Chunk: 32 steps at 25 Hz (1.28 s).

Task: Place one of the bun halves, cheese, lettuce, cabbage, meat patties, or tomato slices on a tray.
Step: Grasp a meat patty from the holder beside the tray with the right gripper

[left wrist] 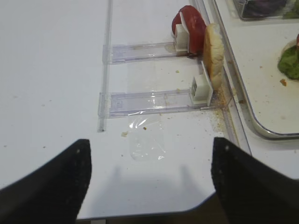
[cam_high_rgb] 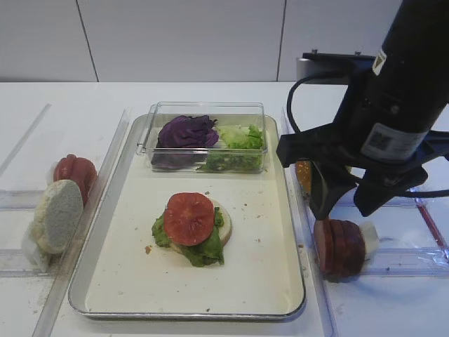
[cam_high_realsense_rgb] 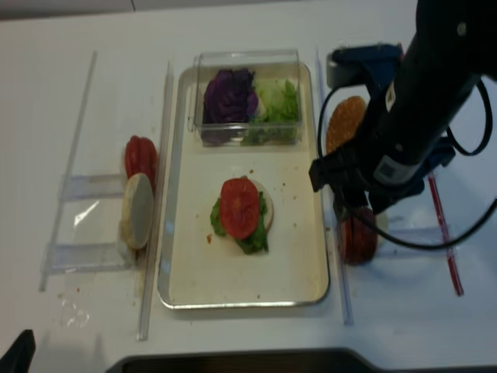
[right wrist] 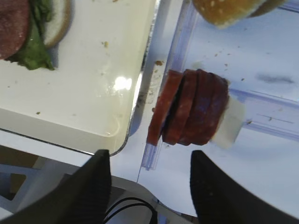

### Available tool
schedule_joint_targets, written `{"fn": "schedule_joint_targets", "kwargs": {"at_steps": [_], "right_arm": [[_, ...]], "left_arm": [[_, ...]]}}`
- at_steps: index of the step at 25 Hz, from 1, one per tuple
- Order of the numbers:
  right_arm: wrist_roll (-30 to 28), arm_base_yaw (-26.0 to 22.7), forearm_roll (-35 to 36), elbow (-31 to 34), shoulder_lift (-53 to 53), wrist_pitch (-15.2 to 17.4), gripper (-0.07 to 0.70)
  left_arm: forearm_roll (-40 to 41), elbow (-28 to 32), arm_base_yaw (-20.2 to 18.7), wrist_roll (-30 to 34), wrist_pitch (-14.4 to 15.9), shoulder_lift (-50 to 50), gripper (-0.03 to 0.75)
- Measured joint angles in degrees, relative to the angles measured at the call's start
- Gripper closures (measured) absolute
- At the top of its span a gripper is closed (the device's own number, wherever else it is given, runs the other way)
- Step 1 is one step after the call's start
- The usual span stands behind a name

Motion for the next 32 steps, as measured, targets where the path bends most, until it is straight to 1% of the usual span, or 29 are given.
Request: {"fn": "schedule_joint_targets", "kwargs": {"at_steps": [4, 9, 19, 25, 29, 32], "right_arm": [[1.14, 0.0, -0.89, -0.09, 2.11, 0.0, 0.23], [1.27, 0.0, -0.89, -0.22, 4.45, -0.33, 0.276], [-0.06, 0.0, -0.15, -1.47, 7.9, -0.6, 0.305], [-0.64, 0.0, -0.05, -1.56, 9.07, -0.6, 0.339], [-0.86, 0.0, -0.05, -1.56, 10.41, -0.6, 0.345], [-1.22, 0.03, -0.05, -1.84, 11.04, -0.6, 0.371]], "left_arm": [[0.0, 0.0, 0.0, 0.0, 0.0, 0.0, 0.223], [0.0, 0.0, 0.0, 0.0, 0.0, 0.0, 0.223], [0.0, 0.0, 0.0, 0.0, 0.0, 0.0, 0.223], [0.0, 0.0, 0.0, 0.0, 0.0, 0.0, 0.223], [0.0, 0.0, 0.0, -0.05, 0.0, 0.0, 0.223], [0.0, 0.0, 0.0, -0.05, 0.0, 0.0, 0.223]]}}
